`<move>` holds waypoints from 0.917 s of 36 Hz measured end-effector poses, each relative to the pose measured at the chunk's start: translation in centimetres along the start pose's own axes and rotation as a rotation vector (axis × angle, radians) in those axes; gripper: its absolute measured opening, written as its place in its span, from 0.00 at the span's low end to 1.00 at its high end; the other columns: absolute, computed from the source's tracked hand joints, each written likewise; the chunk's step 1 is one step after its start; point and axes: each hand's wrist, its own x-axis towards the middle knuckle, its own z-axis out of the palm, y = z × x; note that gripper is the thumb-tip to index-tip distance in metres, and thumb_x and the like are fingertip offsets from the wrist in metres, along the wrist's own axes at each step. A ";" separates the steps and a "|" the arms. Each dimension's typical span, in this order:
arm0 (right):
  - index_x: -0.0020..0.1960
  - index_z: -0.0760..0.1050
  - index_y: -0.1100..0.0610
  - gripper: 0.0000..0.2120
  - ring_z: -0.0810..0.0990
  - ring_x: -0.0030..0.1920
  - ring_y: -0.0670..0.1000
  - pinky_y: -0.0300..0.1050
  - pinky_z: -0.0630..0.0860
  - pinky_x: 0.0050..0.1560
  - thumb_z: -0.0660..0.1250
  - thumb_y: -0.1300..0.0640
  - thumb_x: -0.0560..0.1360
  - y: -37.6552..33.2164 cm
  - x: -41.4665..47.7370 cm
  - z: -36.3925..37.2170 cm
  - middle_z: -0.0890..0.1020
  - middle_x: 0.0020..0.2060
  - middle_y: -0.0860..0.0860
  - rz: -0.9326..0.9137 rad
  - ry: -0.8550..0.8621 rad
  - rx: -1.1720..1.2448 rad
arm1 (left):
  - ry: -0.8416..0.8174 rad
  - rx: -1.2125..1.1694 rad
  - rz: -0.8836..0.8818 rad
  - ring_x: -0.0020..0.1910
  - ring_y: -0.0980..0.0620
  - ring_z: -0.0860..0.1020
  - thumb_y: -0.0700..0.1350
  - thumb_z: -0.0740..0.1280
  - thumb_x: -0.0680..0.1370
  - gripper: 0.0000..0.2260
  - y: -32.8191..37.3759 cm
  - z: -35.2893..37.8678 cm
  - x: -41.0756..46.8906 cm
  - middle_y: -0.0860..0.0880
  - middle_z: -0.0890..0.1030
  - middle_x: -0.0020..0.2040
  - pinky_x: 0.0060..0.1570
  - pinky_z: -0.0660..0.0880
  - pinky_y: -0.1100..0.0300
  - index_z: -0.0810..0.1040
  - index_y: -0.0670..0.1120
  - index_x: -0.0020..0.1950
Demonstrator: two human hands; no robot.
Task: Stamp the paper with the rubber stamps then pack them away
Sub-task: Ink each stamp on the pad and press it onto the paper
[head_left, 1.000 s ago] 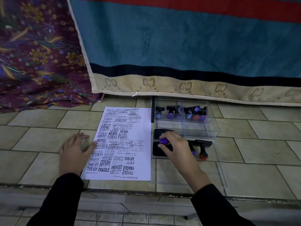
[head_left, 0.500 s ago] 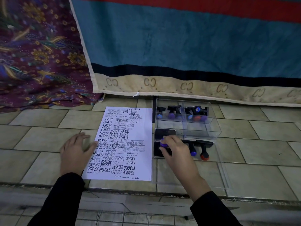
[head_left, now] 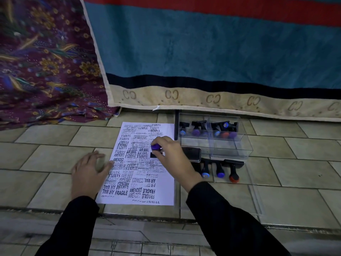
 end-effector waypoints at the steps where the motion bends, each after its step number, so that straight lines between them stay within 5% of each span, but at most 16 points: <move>1: 0.53 0.75 0.58 0.07 0.79 0.44 0.52 0.50 0.78 0.49 0.66 0.62 0.75 0.1 0.2 0.3 0.78 0.48 0.54 0.006 -0.008 -0.006 | -0.002 -0.001 -0.001 0.65 0.43 0.72 0.55 0.72 0.74 0.17 0.0 0.0 0.0 0.47 0.77 0.65 0.66 0.63 0.44 0.79 0.48 0.58; 25: 0.50 0.74 0.56 0.07 0.78 0.45 0.49 0.47 0.79 0.48 0.67 0.64 0.74 1.2 0.0 1.9 0.76 0.48 0.51 0.050 0.004 0.028 | -0.013 0.009 -0.011 0.65 0.43 0.71 0.56 0.71 0.75 0.17 0.0 0.1 0.1 0.47 0.76 0.66 0.67 0.62 0.44 0.79 0.48 0.59; 33: 0.48 0.75 0.52 0.10 0.80 0.45 0.41 0.34 0.79 0.47 0.71 0.64 0.72 1.7 -1.1 -2.9 0.78 0.45 0.46 0.149 0.395 0.342 | -0.005 0.001 0.003 0.64 0.42 0.73 0.55 0.72 0.74 0.17 -0.4 0.4 0.2 0.46 0.77 0.65 0.66 0.65 0.43 0.79 0.48 0.58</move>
